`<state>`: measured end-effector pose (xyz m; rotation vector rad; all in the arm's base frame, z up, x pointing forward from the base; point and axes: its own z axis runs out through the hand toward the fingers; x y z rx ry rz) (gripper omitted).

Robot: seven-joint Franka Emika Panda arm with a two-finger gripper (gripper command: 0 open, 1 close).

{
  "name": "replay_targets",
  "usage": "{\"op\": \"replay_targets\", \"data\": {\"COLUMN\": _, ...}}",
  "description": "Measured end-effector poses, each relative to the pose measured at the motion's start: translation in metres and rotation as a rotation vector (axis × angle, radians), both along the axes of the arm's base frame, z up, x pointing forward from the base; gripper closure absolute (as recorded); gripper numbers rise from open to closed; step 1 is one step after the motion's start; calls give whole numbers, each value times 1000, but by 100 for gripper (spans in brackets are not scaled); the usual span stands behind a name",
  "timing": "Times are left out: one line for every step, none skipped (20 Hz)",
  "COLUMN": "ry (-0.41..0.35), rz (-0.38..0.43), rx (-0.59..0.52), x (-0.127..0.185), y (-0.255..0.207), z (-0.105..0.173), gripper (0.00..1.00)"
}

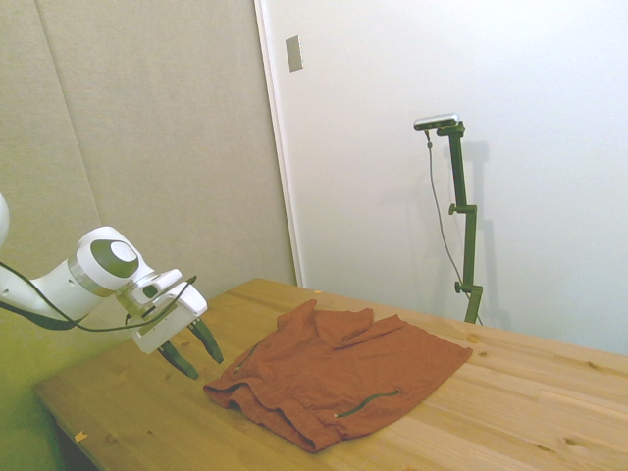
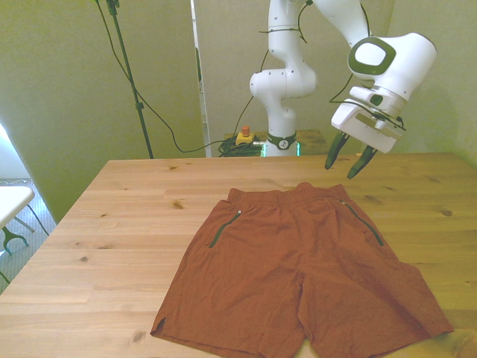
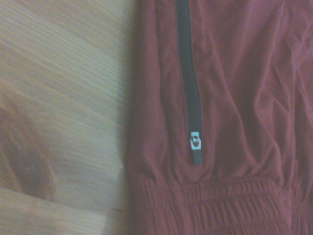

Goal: Fold the shorts

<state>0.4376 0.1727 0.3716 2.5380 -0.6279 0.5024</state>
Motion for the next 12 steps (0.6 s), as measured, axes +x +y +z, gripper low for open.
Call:
{"op": "replay_targets", "data": {"ry": -1, "rz": 6, "rx": -10, "x": 0, "y": 3, "z": -5, "gripper": 0}}
{"op": "replay_targets", "data": {"ry": 1, "rz": 9, "rx": -18, "x": 0, "y": 6, "z": -10, "gripper": 0}}
{"op": "replay_targets", "data": {"ry": 1, "rz": 13, "rx": -26, "x": -1, "y": 8, "z": -15, "gripper": 0}}
{"op": "replay_targets", "data": {"ry": 3, "rz": 16, "rx": -31, "x": -2, "y": 12, "z": -19, "gripper": 0}}
{"op": "replay_targets", "data": {"ry": 3, "rz": 19, "rx": -38, "x": -4, "y": 15, "z": -22, "gripper": 0}}
{"op": "replay_targets", "data": {"ry": 5, "rz": 19, "rx": -42, "x": -6, "y": 18, "z": -25, "gripper": 0}}
{"op": "replay_targets", "data": {"ry": 5, "rz": 18, "rx": -45, "x": -7, "y": 20, "z": -28, "gripper": 0}}
{"op": "replay_targets", "data": {"ry": 4, "rz": 17, "rx": -49, "x": -7, "y": 19, "z": -30, "gripper": 0}}
{"op": "replay_targets", "data": {"ry": 4, "rz": 14, "rx": -56, "x": -6, "y": 16, "z": -33, "gripper": 0}}
{"op": "replay_targets", "data": {"ry": 6, "rz": 6, "rx": -64, "x": -5, "y": 11, "z": -36, "gripper": 0}}
{"op": "replay_targets", "data": {"ry": 7, "rz": -1, "rx": -71, "x": -4, "y": 5, "z": -38, "gripper": 0}}
{"op": "replay_targets", "data": {"ry": 3, "rz": -5, "rx": -78, "x": -1, "y": -1, "z": -38, "gripper": 0}}
